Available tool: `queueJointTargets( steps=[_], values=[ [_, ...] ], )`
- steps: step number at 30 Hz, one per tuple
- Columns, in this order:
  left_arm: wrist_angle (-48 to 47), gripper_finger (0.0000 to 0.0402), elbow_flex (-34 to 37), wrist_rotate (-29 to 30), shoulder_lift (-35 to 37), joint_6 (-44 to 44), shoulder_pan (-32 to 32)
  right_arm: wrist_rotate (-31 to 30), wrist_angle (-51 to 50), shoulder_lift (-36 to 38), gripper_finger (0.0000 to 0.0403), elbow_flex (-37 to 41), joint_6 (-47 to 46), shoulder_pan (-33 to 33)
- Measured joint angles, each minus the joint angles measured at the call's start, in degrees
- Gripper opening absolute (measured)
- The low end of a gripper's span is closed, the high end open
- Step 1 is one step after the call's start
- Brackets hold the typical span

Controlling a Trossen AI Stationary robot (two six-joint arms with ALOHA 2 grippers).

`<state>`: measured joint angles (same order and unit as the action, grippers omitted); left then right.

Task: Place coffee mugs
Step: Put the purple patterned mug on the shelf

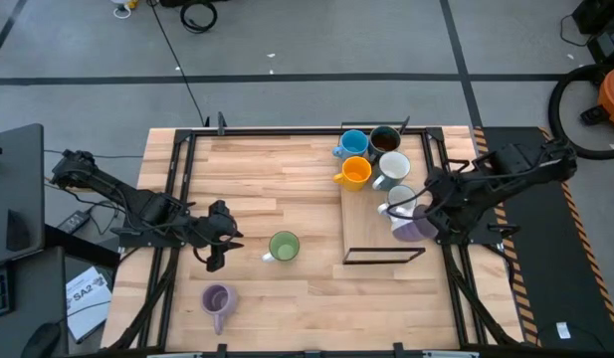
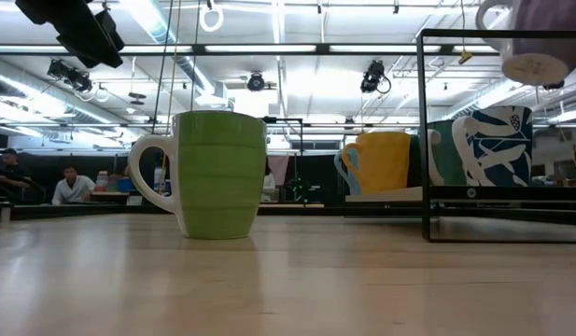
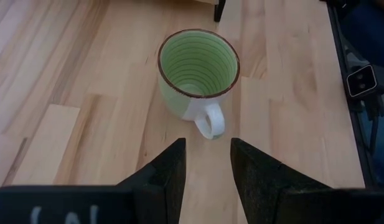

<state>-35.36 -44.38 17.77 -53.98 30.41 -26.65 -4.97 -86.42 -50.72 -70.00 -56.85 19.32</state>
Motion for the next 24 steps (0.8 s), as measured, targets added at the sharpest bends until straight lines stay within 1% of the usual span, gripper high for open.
queueJointTargets(
  steps=[3,6,16,24],
  values=[
    [0.14,0.0132,0.00,0.00,0.00,-0.02,0.00,-0.20,-0.61,-1.05,0.0020,0.00,1.87,-0.67],
    [0.14,0.0132,0.00,-0.01,0.00,-0.02,0.00,-0.16,-0.73,-2.86,0.0020,0.00,6.29,-1.28],
    [0.14,0.0132,0.00,0.01,0.00,-0.04,0.02,-0.04,-0.67,-11.36,0.0021,0.00,20.35,-3.04],
    [0.14,0.0132,0.00,-0.01,0.00,-0.07,0.00,1.66,-0.68,-17.80,0.0021,0.00,28.39,-4.84]
  ],
)
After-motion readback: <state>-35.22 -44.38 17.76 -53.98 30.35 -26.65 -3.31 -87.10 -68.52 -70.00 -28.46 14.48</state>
